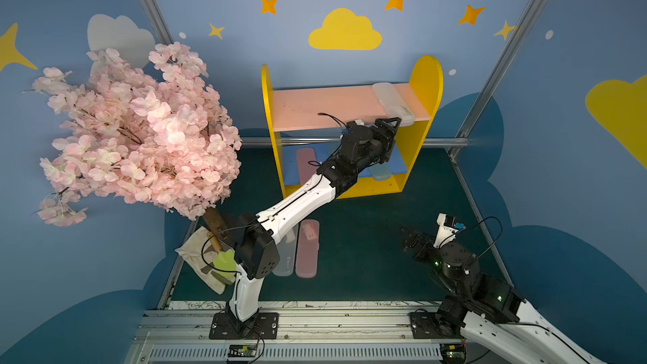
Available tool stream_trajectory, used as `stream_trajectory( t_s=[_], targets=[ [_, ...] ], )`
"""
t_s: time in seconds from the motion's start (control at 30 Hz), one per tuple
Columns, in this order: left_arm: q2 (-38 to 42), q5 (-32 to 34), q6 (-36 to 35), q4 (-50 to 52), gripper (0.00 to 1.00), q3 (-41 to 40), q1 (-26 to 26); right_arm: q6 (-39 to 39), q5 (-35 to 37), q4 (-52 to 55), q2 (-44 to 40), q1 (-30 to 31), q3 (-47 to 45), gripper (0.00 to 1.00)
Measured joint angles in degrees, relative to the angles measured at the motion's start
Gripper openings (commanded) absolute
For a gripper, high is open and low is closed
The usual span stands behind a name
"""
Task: Remove the pencil cases from the shelf
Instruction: Pick up the pencil case from the shelf.
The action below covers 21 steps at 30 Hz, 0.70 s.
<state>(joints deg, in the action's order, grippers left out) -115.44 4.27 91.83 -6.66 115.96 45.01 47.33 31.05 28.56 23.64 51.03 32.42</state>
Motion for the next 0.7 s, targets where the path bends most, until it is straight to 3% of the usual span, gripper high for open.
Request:
stream_trajectory(
  t_s=[0.37, 0.7],
  targets=[
    [-5.0, -2.6, 1.2, 3.8, 0.75, 8.9, 0.9, 0.2, 0.7, 1.4, -2.3, -0.1, -0.1, 0.99],
    [-5.0, 3.6, -3.0, 6.0, 0.68, 10.0, 1.5, 0.4, 1.1, 2.2, -3.4, -0.3, -0.5, 0.99]
  ],
)
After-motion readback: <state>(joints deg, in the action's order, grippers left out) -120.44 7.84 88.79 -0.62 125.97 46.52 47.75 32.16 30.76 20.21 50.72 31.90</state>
